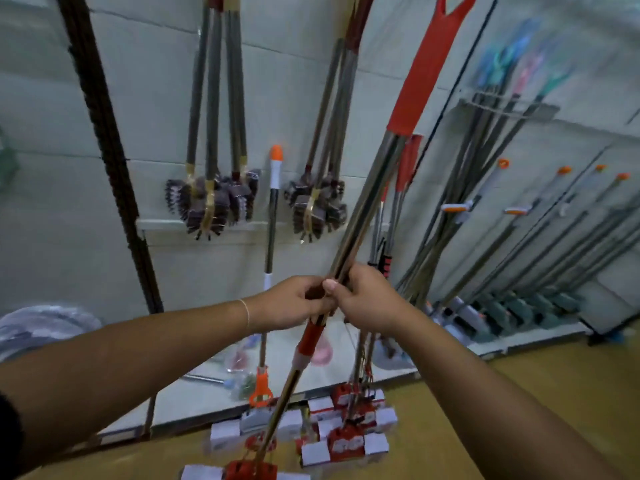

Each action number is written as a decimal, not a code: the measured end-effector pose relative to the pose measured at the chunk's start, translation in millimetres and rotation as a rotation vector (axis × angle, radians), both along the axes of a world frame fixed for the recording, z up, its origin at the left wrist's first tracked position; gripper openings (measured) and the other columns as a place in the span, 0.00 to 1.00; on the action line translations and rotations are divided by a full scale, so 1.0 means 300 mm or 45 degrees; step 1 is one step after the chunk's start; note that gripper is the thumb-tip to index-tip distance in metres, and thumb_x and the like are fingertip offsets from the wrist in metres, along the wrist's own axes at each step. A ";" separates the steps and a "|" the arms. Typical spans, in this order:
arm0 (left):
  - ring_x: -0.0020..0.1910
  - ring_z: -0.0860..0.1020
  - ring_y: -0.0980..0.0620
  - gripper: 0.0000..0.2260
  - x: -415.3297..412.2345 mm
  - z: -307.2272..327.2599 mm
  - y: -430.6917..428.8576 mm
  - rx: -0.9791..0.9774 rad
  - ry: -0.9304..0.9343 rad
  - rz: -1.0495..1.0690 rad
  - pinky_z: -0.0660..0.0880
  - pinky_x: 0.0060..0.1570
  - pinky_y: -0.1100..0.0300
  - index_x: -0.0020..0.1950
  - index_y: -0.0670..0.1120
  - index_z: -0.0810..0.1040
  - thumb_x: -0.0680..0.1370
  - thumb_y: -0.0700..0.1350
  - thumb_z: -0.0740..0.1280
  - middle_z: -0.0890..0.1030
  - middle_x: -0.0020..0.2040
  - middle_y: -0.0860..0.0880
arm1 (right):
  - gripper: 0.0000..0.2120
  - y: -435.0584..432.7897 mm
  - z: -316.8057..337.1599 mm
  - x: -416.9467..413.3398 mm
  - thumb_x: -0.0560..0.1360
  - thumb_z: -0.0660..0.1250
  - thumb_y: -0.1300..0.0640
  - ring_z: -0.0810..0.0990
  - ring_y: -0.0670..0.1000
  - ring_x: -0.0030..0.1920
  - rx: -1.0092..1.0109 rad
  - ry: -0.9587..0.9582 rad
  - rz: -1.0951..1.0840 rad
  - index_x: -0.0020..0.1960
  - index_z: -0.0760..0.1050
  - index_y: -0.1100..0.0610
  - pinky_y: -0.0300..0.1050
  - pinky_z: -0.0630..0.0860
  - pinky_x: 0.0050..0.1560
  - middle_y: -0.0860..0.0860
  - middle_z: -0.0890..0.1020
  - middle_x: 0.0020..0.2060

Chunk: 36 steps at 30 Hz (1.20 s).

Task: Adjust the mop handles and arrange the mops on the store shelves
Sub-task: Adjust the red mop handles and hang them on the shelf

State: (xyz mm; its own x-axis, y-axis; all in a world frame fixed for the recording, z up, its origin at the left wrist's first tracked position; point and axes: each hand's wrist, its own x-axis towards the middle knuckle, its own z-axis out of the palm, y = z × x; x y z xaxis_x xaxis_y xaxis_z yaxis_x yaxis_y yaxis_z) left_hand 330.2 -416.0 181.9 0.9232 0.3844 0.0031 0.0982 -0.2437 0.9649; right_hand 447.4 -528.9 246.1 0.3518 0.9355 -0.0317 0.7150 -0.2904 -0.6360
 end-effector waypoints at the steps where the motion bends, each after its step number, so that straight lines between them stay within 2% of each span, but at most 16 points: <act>1: 0.40 0.78 0.58 0.03 0.037 0.026 -0.024 -0.019 -0.021 -0.021 0.76 0.44 0.59 0.51 0.49 0.80 0.79 0.46 0.68 0.82 0.41 0.53 | 0.10 -0.035 0.031 0.024 0.80 0.64 0.51 0.82 0.51 0.49 0.006 -0.005 -0.041 0.57 0.75 0.56 0.50 0.80 0.52 0.52 0.83 0.49; 4: 0.34 0.73 0.53 0.06 0.162 0.094 -0.094 -0.044 -0.038 -0.085 0.68 0.40 0.54 0.46 0.49 0.82 0.76 0.50 0.71 0.77 0.33 0.54 | 0.11 -0.147 0.117 0.104 0.80 0.64 0.50 0.81 0.52 0.47 0.035 -0.072 -0.177 0.55 0.75 0.56 0.48 0.80 0.48 0.51 0.82 0.46; 6: 0.35 0.72 0.51 0.06 0.251 0.143 -0.150 -0.031 -0.073 -0.149 0.67 0.40 0.53 0.42 0.51 0.83 0.72 0.53 0.72 0.77 0.33 0.53 | 0.09 -0.230 0.167 0.158 0.80 0.64 0.51 0.81 0.52 0.47 0.083 -0.101 -0.251 0.54 0.75 0.56 0.45 0.78 0.44 0.50 0.82 0.44; 8: 0.37 0.74 0.51 0.04 0.345 0.194 -0.216 -0.016 -0.106 -0.241 0.70 0.41 0.54 0.40 0.52 0.84 0.70 0.51 0.74 0.79 0.35 0.51 | 0.09 -0.319 0.205 0.215 0.80 0.65 0.52 0.82 0.52 0.49 0.126 -0.095 -0.317 0.56 0.76 0.56 0.48 0.79 0.49 0.51 0.83 0.47; 11: 0.36 0.74 0.53 0.03 0.484 0.264 -0.323 0.085 -0.097 -0.379 0.70 0.39 0.60 0.44 0.44 0.84 0.74 0.43 0.73 0.79 0.37 0.46 | 0.10 -0.457 0.241 0.309 0.80 0.66 0.54 0.83 0.53 0.50 0.177 -0.063 -0.420 0.58 0.76 0.56 0.53 0.80 0.53 0.53 0.84 0.50; 13: 0.35 0.74 0.55 0.09 0.575 0.301 -0.401 0.136 -0.110 -0.463 0.70 0.37 0.62 0.48 0.40 0.83 0.73 0.45 0.73 0.79 0.38 0.46 | 0.09 -0.546 0.266 0.372 0.80 0.66 0.54 0.83 0.52 0.50 0.195 -0.075 -0.507 0.58 0.77 0.56 0.50 0.80 0.51 0.53 0.84 0.49; 14: 0.35 0.74 0.56 0.09 0.622 0.315 -0.441 0.131 -0.135 -0.496 0.70 0.37 0.63 0.48 0.41 0.83 0.73 0.45 0.73 0.80 0.37 0.49 | 0.08 -0.589 0.279 0.404 0.80 0.66 0.54 0.83 0.52 0.49 0.219 -0.098 -0.547 0.56 0.78 0.56 0.48 0.80 0.49 0.53 0.85 0.48; 16: 0.33 0.73 0.60 0.02 0.714 0.339 -0.525 0.108 -0.174 -0.564 0.70 0.36 0.65 0.46 0.43 0.82 0.75 0.41 0.72 0.79 0.34 0.55 | 0.04 -0.675 0.301 0.470 0.79 0.67 0.55 0.83 0.51 0.44 0.285 -0.120 -0.621 0.51 0.78 0.55 0.47 0.80 0.45 0.53 0.85 0.43; 19: 0.34 0.72 0.56 0.04 0.851 0.370 -0.648 0.091 -0.212 -0.613 0.69 0.37 0.62 0.50 0.41 0.82 0.77 0.39 0.71 0.78 0.35 0.53 | 0.06 -0.800 0.324 0.569 0.79 0.67 0.54 0.77 0.44 0.31 0.347 -0.107 -0.731 0.44 0.76 0.52 0.39 0.72 0.32 0.46 0.79 0.31; 24: 0.39 0.77 0.54 0.06 1.035 0.433 -0.850 0.057 -0.291 -0.699 0.75 0.43 0.56 0.49 0.51 0.82 0.77 0.41 0.70 0.81 0.39 0.52 | 0.04 -0.991 0.340 0.736 0.79 0.68 0.54 0.73 0.43 0.24 0.485 -0.061 -0.918 0.47 0.79 0.54 0.37 0.68 0.25 0.45 0.76 0.26; 27: 0.42 0.77 0.48 0.04 1.138 0.467 -0.951 0.023 -0.344 -0.724 0.76 0.48 0.48 0.50 0.50 0.82 0.76 0.43 0.71 0.81 0.41 0.47 | 0.05 -1.081 0.356 0.819 0.78 0.69 0.54 0.82 0.48 0.32 0.604 -0.032 -1.029 0.46 0.81 0.55 0.42 0.77 0.31 0.48 0.83 0.32; 29: 0.44 0.77 0.44 0.08 1.200 0.488 -1.009 0.016 -0.366 -0.738 0.77 0.51 0.42 0.53 0.47 0.82 0.75 0.45 0.72 0.80 0.44 0.43 | 0.06 -1.137 0.367 0.874 0.77 0.70 0.53 0.86 0.53 0.38 0.658 -0.026 -1.075 0.48 0.82 0.55 0.50 0.83 0.38 0.52 0.86 0.37; 32: 0.44 0.77 0.44 0.07 1.284 0.519 -1.096 -0.003 -0.408 -0.767 0.76 0.54 0.37 0.53 0.49 0.82 0.76 0.44 0.71 0.80 0.43 0.44 | 0.06 -1.221 0.394 0.941 0.77 0.70 0.52 0.86 0.52 0.42 0.733 -0.057 -1.125 0.47 0.83 0.53 0.56 0.84 0.46 0.50 0.87 0.39; 34: 0.44 0.78 0.44 0.05 1.334 0.541 -1.153 -0.048 -0.434 -0.786 0.77 0.53 0.38 0.51 0.52 0.82 0.76 0.44 0.71 0.81 0.42 0.45 | 0.06 -1.270 0.412 0.979 0.77 0.70 0.53 0.86 0.51 0.42 0.788 -0.058 -1.150 0.47 0.83 0.54 0.57 0.84 0.46 0.50 0.87 0.39; 36: 0.43 0.79 0.46 0.05 1.391 0.558 -1.200 -0.062 -0.452 -0.814 0.78 0.49 0.45 0.50 0.53 0.82 0.76 0.45 0.72 0.81 0.41 0.47 | 0.06 -1.312 0.429 1.022 0.77 0.69 0.54 0.86 0.51 0.43 0.821 -0.077 -1.179 0.49 0.84 0.55 0.57 0.84 0.47 0.50 0.87 0.40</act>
State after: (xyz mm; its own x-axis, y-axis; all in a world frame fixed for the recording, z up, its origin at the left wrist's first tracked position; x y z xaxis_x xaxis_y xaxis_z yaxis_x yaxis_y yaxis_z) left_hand 747.5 -776.0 349.4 0.9136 -0.2217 0.3407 -0.3697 -0.1044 0.9233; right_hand 754.0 -922.4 374.7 0.9028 0.1497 0.4032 0.4297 -0.3547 -0.8304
